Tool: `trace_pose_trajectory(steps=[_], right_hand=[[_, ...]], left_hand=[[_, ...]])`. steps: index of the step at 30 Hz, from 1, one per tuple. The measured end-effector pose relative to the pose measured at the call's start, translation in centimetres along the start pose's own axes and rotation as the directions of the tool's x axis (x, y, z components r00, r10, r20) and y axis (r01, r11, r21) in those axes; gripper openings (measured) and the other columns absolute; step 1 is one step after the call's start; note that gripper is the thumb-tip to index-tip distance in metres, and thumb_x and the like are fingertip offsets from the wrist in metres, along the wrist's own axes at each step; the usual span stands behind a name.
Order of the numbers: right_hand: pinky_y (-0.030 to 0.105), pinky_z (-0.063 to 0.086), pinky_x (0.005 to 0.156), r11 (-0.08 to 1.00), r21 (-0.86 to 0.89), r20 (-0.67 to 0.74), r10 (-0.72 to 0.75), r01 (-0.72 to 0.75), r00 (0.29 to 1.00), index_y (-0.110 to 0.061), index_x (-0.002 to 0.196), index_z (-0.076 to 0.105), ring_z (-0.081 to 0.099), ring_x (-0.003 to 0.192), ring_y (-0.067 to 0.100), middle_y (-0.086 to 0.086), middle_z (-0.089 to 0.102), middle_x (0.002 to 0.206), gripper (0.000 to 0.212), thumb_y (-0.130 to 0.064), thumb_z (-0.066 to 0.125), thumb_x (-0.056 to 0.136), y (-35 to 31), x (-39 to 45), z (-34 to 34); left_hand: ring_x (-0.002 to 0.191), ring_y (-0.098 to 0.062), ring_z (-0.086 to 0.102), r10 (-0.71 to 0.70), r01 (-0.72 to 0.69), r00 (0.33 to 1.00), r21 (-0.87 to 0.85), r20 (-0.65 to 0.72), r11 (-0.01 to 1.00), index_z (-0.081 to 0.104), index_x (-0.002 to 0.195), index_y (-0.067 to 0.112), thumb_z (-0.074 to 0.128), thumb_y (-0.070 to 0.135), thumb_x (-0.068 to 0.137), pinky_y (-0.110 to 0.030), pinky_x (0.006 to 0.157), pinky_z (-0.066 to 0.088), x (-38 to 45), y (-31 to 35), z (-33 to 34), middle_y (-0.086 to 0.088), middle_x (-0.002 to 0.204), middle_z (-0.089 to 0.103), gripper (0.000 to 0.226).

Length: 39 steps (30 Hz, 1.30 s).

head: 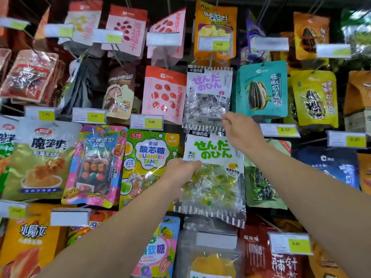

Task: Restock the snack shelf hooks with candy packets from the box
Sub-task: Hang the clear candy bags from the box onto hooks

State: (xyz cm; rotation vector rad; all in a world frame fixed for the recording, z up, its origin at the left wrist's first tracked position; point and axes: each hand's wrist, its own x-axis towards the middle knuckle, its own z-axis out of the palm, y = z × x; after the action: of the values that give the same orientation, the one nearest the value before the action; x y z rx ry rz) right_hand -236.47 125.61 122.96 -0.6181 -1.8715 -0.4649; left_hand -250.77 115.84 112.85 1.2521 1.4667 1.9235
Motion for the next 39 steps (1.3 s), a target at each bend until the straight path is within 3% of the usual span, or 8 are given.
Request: trace_pose_trajectory(steps=[3,7,11,19,24,32,36,39], right_hand=[[0.038,0.049,0.072,1.000,-0.003,-0.002,-0.003,0.003,1.000,-0.012,0.110,0.060,0.058,0.091,0.029,0.009,0.065,0.104,0.028,-0.028,0.038,0.103,0.0,-0.2,-0.1],[0.037,0.045,0.070,1.000,-0.002,-0.006,-0.008,0.008,1.000,-0.013,0.109,0.061,0.054,0.085,0.025,0.008,0.064,0.103,0.030,-0.029,0.037,0.104,-0.1,-0.1,-0.1],[0.037,0.045,0.070,1.000,-0.002,-0.005,0.011,-0.011,1.000,-0.013,0.110,0.060,0.054,0.087,0.025,0.007,0.063,0.107,0.029,-0.028,0.037,0.103,-0.2,0.1,0.0],[0.041,0.036,0.108,0.997,0.067,0.079,0.028,-0.034,0.997,-0.023,0.154,0.024,0.034,0.138,0.030,0.003,0.022,0.159,0.067,-0.026,0.054,0.094,-0.5,-3.4,0.6],[0.035,0.037,0.101,0.930,0.291,0.076,0.211,-0.225,0.974,-0.017,0.152,0.017,0.038,0.132,0.025,0.004,0.025,0.151,0.077,-0.027,0.061,0.089,-0.7,-9.8,2.3],[0.040,0.042,0.099,0.683,0.468,0.318,0.462,-0.561,0.828,-0.025,0.147,0.018,0.052,0.118,0.025,0.004,0.046,0.138,0.071,-0.035,0.060,0.091,-0.5,-16.7,4.2],[0.038,0.050,0.077,0.678,0.466,0.348,0.450,-0.569,0.822,-0.032,0.136,0.023,0.062,0.085,0.023,0.004,0.061,0.114,0.060,-0.036,0.060,0.090,-0.7,-18.2,4.1],[0.035,0.047,0.068,0.696,0.441,0.312,0.473,-0.566,0.824,-0.033,0.122,0.031,0.061,0.082,0.024,0.002,0.059,0.111,0.049,-0.032,0.065,0.086,-0.7,-18.7,4.3]], left_hand=[[0.091,-0.020,0.046,-0.031,0.031,1.000,-0.015,-0.006,0.999,0.052,0.111,0.011,0.067,0.030,0.089,-0.034,0.083,0.035,-0.2,0.1,0.2,0.000,0.097,0.050,0.033],[0.094,-0.024,0.050,-0.078,0.078,0.997,-0.009,-0.024,0.997,0.048,0.113,0.008,0.067,0.031,0.089,-0.039,0.089,0.042,-0.6,0.4,-0.1,0.000,0.093,0.052,0.039],[0.122,-0.033,0.046,-0.093,0.094,0.995,0.029,-0.040,0.995,0.040,0.140,0.006,0.067,0.034,0.089,-0.046,0.097,0.040,-0.3,0.6,-0.3,-0.010,0.135,0.049,0.064],[0.118,-0.029,0.043,-0.085,0.086,0.995,0.029,-0.046,0.996,0.026,0.148,0.012,0.066,0.035,0.088,-0.042,0.088,0.036,0.7,-0.4,-0.1,-0.004,0.134,0.044,0.075],[0.140,-0.030,0.032,-0.184,0.187,0.982,-0.059,0.043,0.981,0.030,0.150,0.014,0.066,0.054,0.083,-0.052,0.111,0.031,-0.1,-2.4,0.1,-0.006,0.155,0.032,0.086],[0.111,-0.023,0.047,-0.177,0.175,0.983,-0.032,-0.043,0.984,0.046,0.139,0.012,0.057,0.065,0.085,-0.036,0.092,0.039,-1.8,-4.2,0.2,-0.004,0.133,0.051,0.076],[0.089,-0.024,0.065,0.041,-0.026,0.996,0.186,-0.076,0.982,0.050,0.093,0.022,0.061,0.046,0.089,-0.035,0.069,0.047,-2.5,-6.1,-0.5,-0.003,0.104,0.058,0.027],[0.081,-0.014,0.063,0.289,-0.245,0.956,0.422,-0.042,0.873,0.040,0.124,0.024,0.071,0.029,0.083,-0.033,0.071,0.052,-3.6,-7.3,-1.5,0.010,0.095,0.058,0.051]])
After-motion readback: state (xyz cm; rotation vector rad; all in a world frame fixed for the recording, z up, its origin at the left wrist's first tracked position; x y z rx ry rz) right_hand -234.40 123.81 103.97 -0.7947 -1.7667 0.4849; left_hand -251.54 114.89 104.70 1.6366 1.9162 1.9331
